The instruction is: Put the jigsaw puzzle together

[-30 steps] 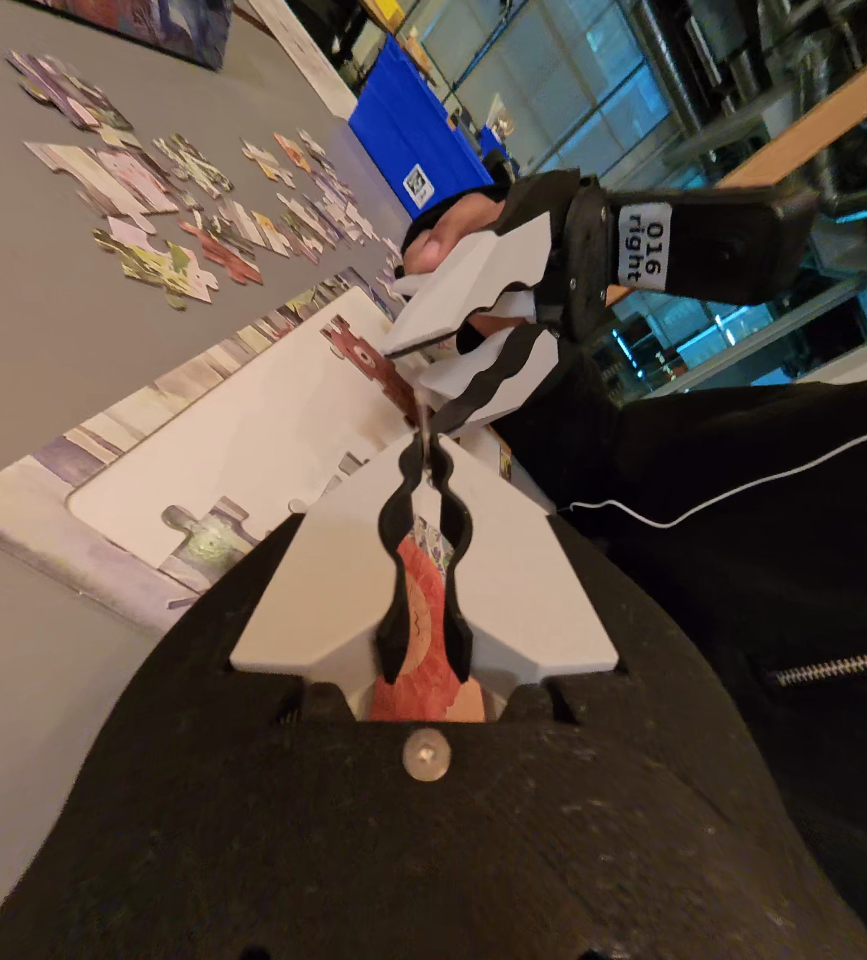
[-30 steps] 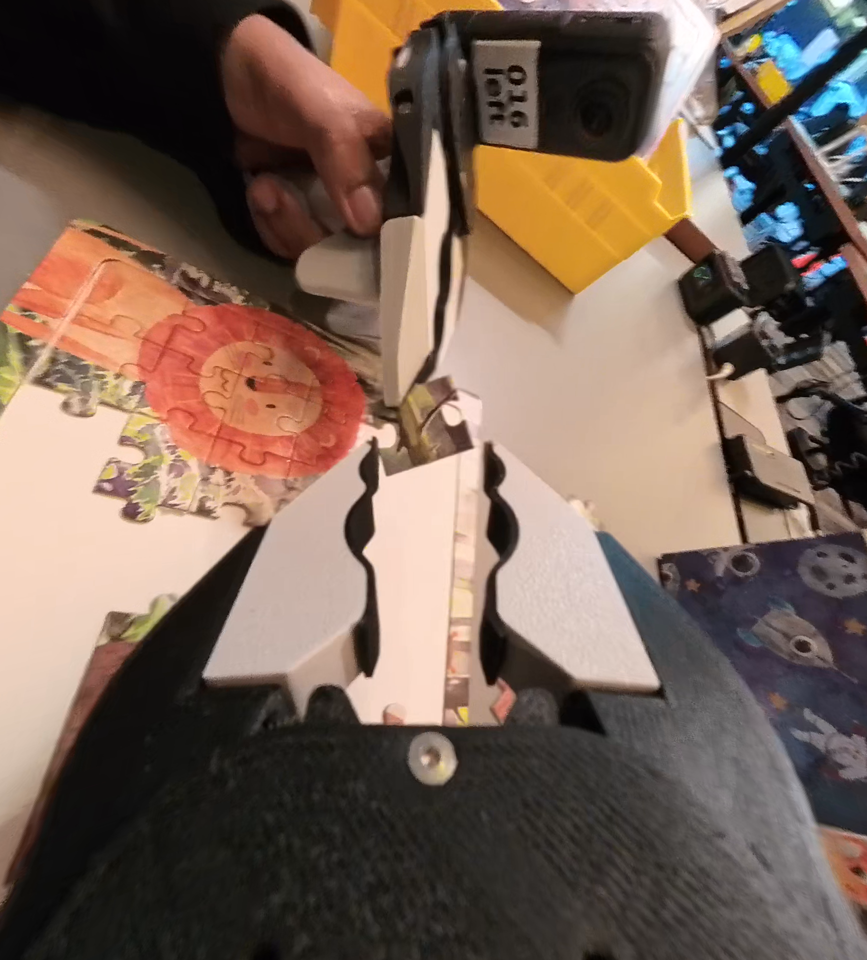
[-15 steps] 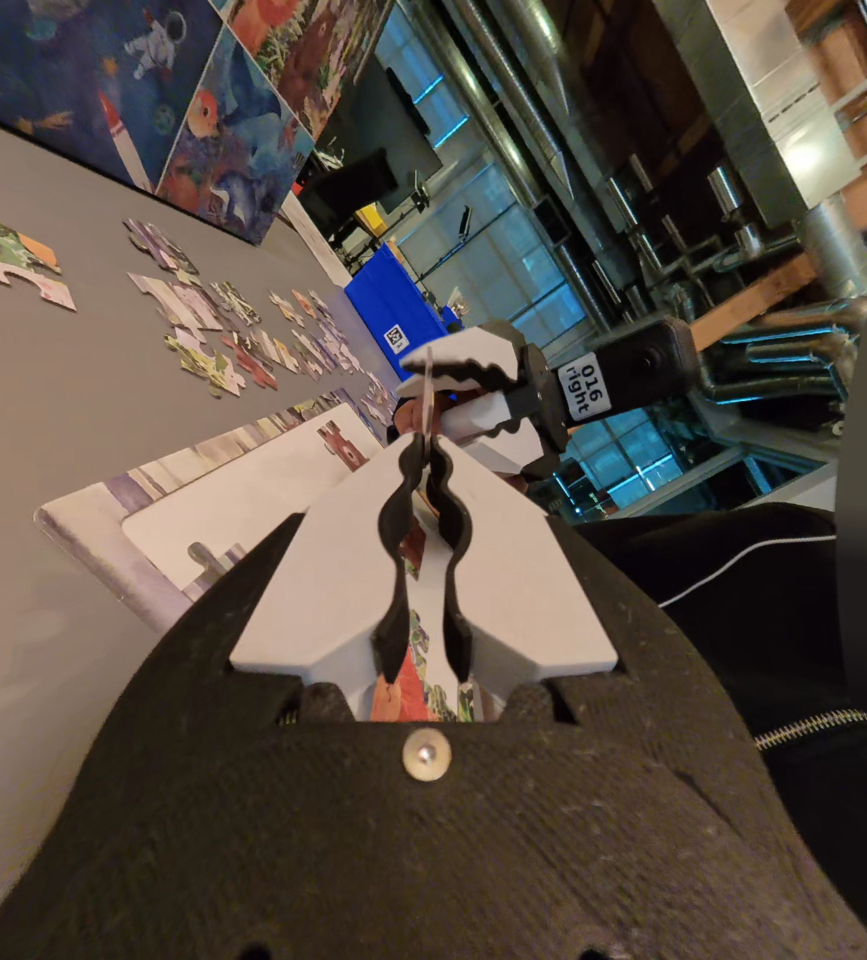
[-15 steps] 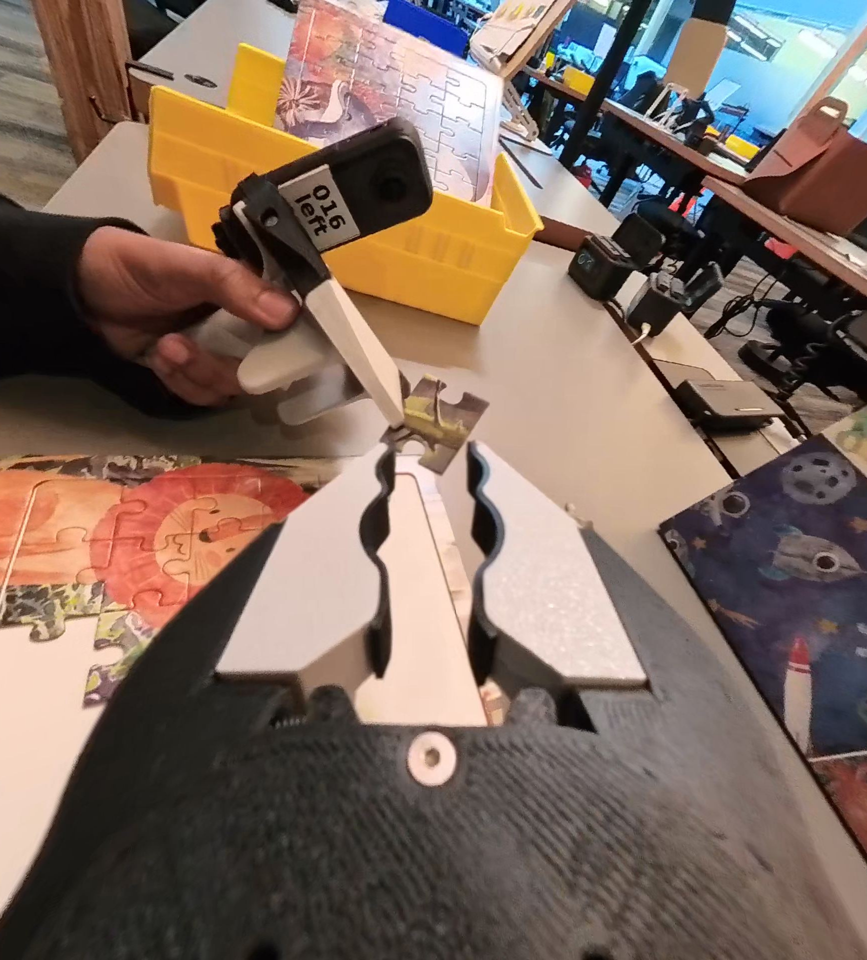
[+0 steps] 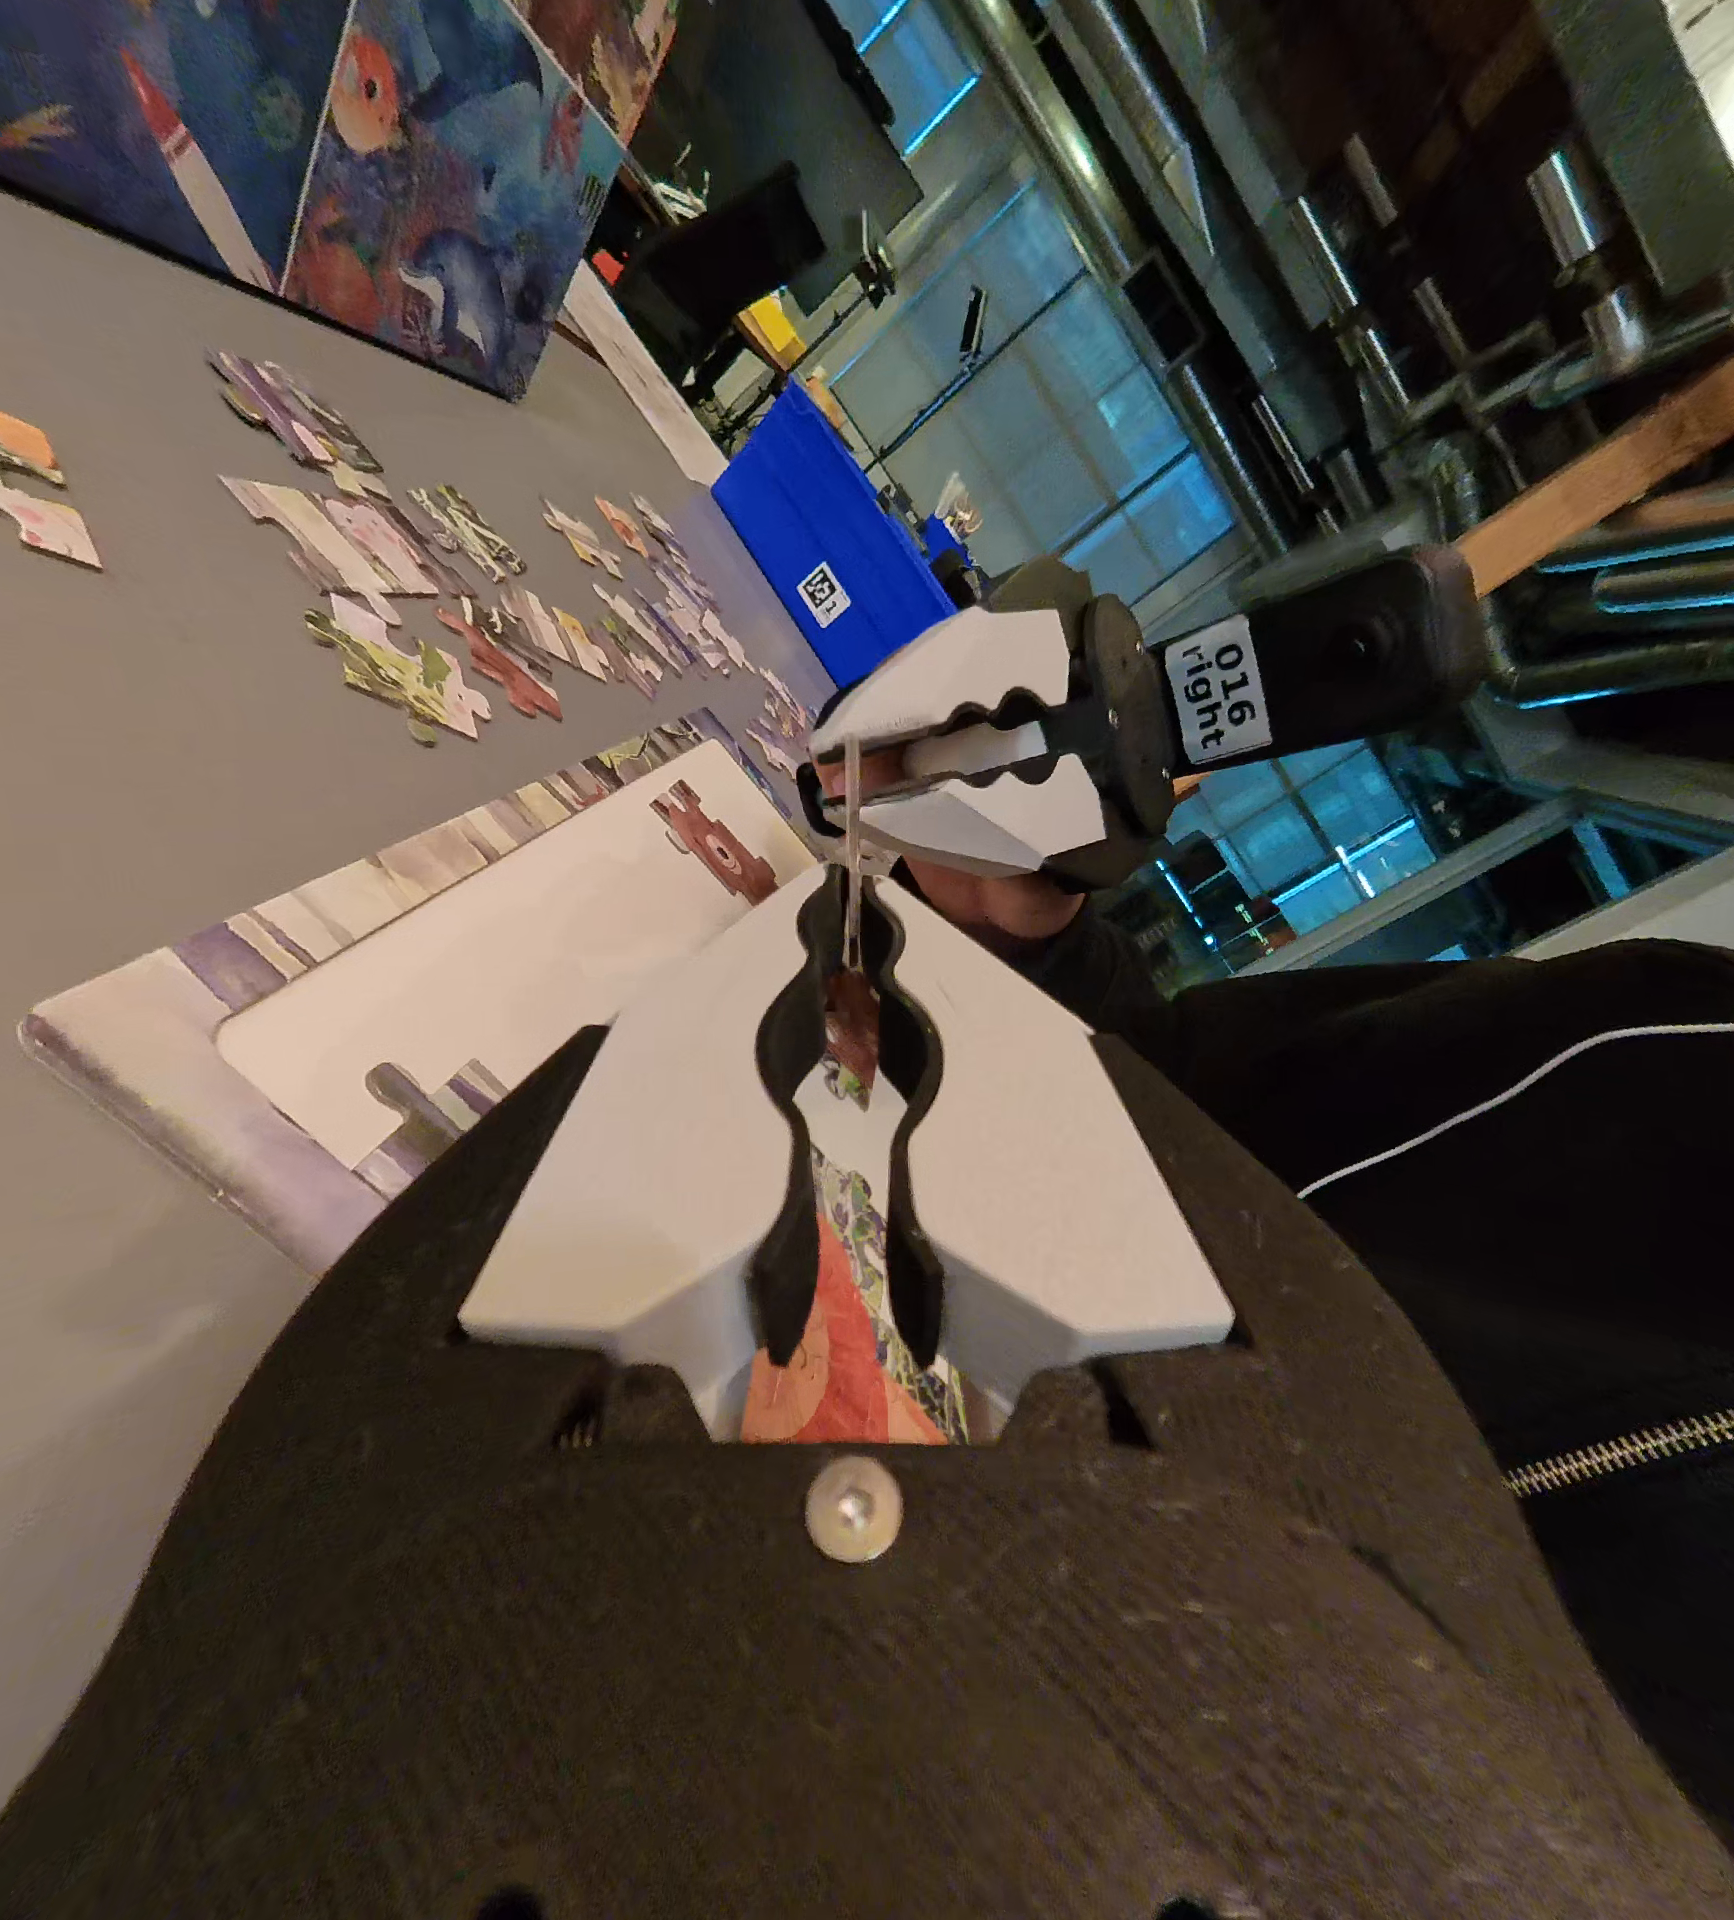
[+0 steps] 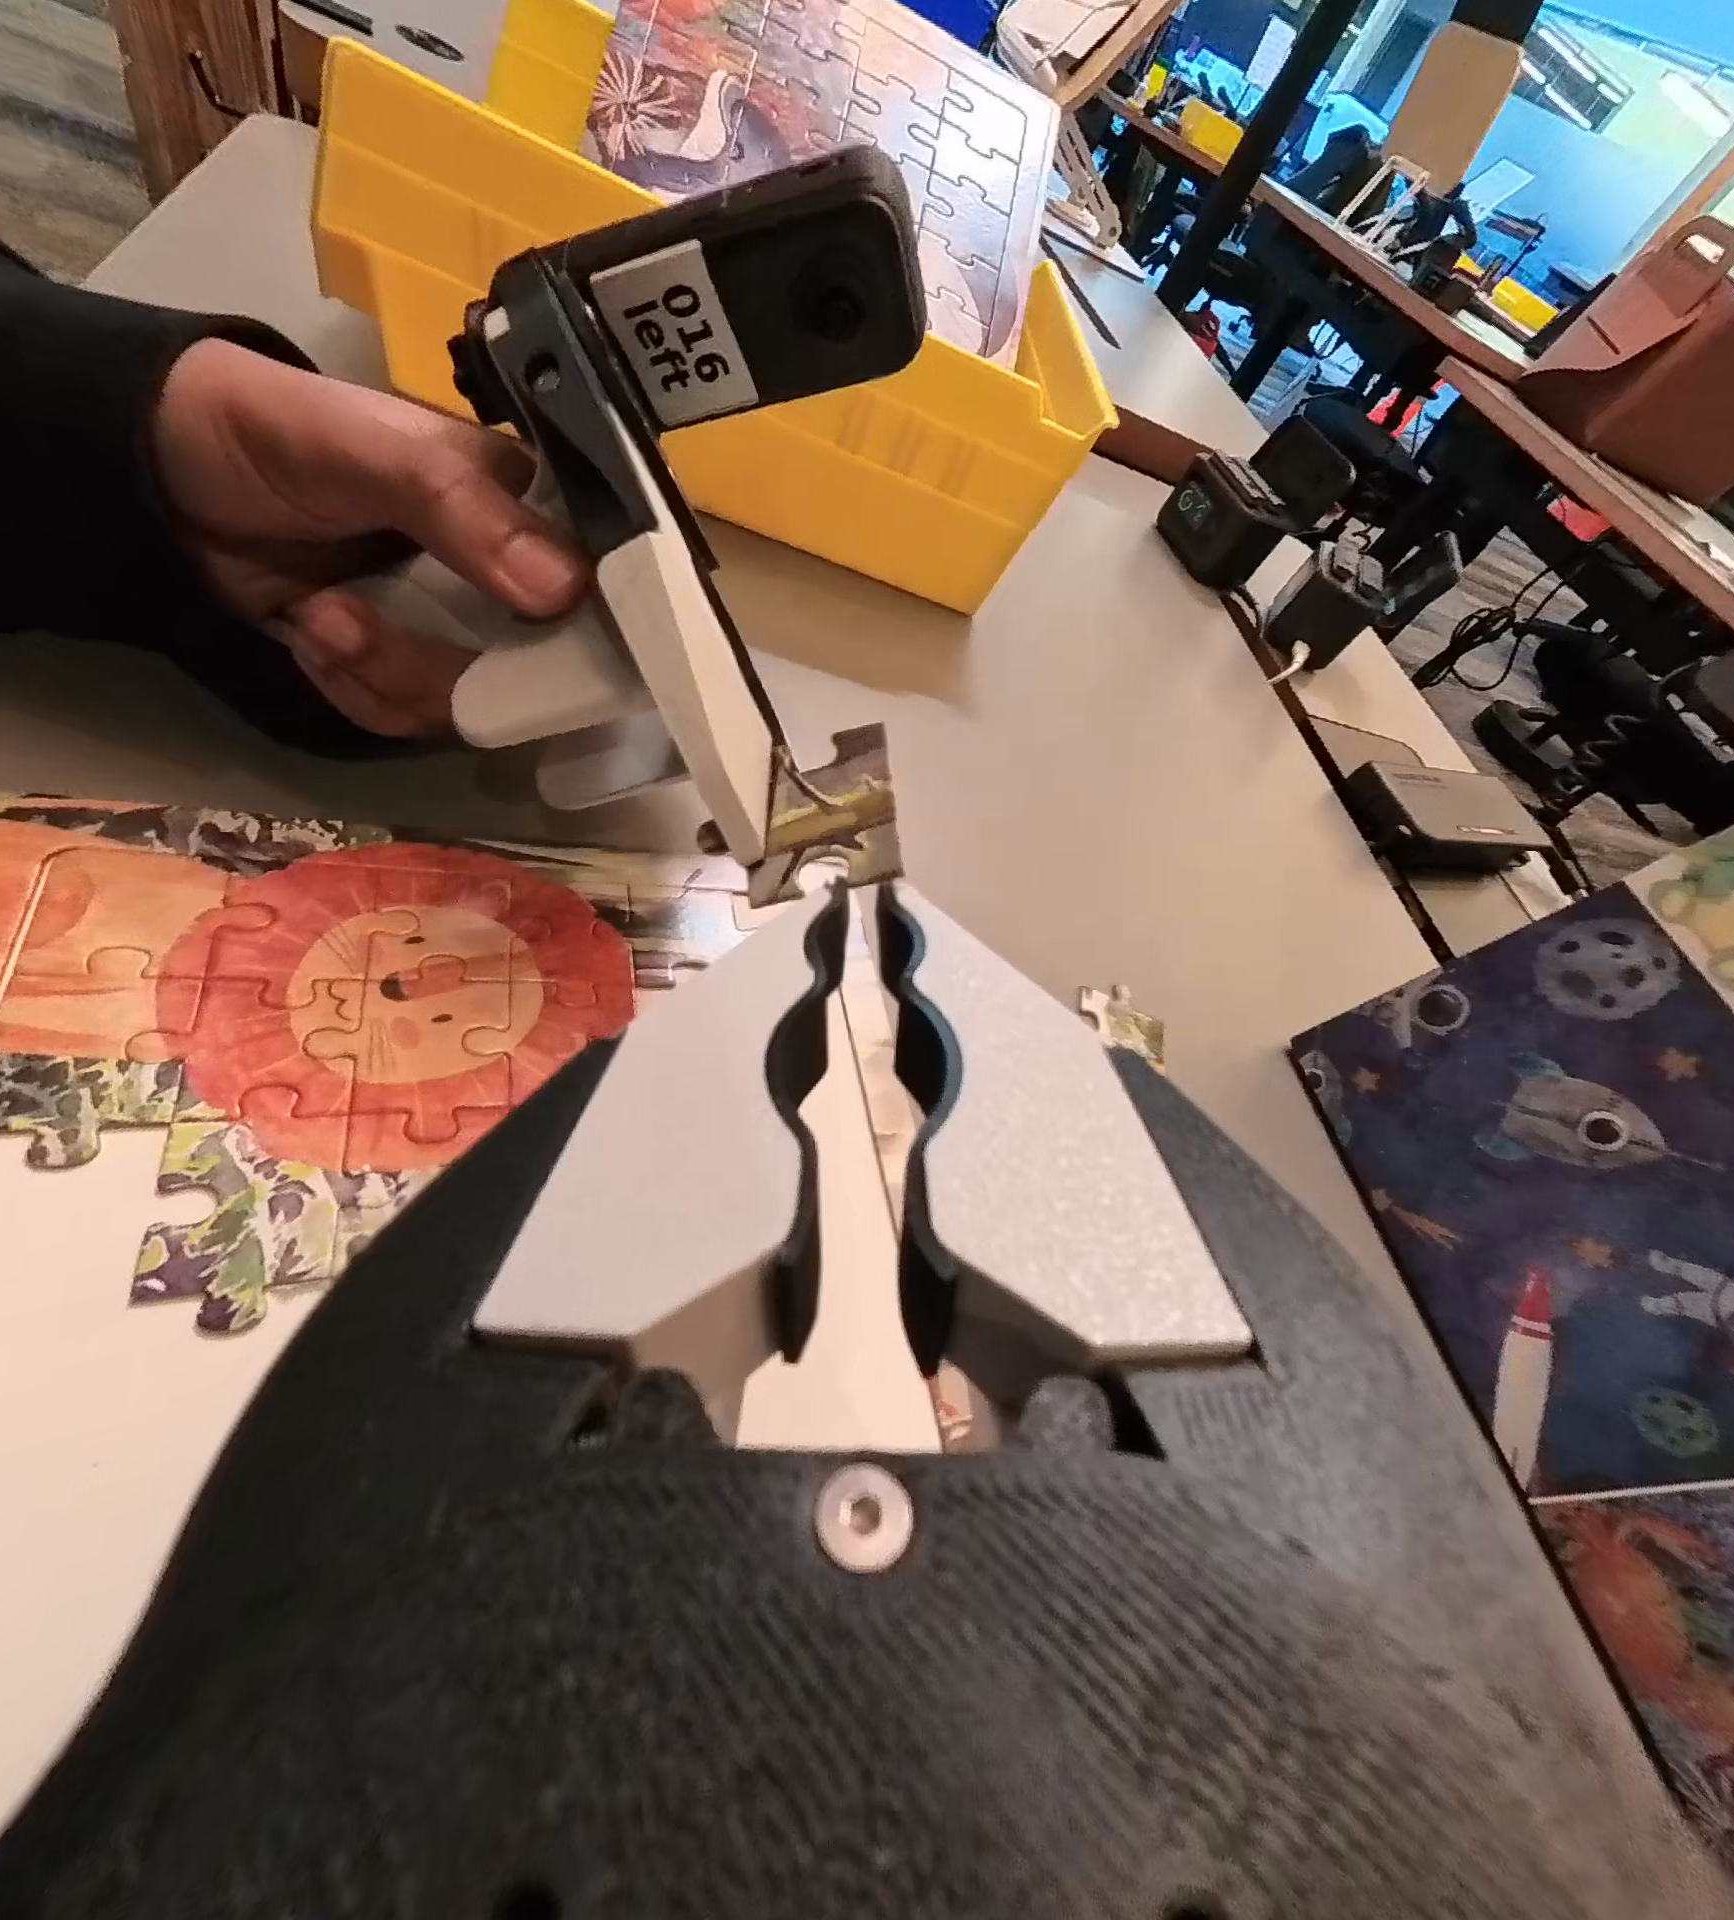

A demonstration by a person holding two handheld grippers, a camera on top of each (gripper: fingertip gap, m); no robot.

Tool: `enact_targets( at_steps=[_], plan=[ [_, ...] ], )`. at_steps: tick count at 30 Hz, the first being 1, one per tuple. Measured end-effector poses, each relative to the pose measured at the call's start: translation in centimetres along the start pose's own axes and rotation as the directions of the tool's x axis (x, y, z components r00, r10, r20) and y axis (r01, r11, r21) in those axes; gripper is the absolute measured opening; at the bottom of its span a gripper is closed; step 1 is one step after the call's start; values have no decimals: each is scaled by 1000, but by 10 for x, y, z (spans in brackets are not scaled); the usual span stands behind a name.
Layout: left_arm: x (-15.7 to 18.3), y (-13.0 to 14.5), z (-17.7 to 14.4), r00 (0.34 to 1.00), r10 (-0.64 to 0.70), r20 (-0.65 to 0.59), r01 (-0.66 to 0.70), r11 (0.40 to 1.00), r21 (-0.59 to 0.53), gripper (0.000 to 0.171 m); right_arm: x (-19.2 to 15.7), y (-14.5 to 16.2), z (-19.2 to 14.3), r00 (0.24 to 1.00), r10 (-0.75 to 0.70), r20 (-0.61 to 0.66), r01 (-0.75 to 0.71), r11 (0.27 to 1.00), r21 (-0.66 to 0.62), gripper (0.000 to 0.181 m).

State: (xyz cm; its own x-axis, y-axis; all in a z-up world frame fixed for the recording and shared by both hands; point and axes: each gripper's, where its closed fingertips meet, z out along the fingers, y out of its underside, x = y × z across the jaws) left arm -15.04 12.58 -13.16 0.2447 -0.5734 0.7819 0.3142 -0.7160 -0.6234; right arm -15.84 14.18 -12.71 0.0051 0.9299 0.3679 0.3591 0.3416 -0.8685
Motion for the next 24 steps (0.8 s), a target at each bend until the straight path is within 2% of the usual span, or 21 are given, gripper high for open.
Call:
enact_targets(
  at_steps=[3,7,16,24],
  plan=[
    [0,1,0,1000,-21,-17,21,1000,-3,0,0,2,0,1000,-21,-3,21,1000,-7,0],
    [-1,3,1,1000,-13,-3,13,1000,-17,0,4,6,1,999,-29,-20,28,999,-35,25],
    [-2,6,1,1000,-18,-2,18,999,-44,0,1,4,-2,997,-72,-11,72,997,-7,21],
    [-11,17,1,996,31,87,-20,992,-123,0,-7,13,3,981,-196,2,195,978,-79,22]
  ],
)
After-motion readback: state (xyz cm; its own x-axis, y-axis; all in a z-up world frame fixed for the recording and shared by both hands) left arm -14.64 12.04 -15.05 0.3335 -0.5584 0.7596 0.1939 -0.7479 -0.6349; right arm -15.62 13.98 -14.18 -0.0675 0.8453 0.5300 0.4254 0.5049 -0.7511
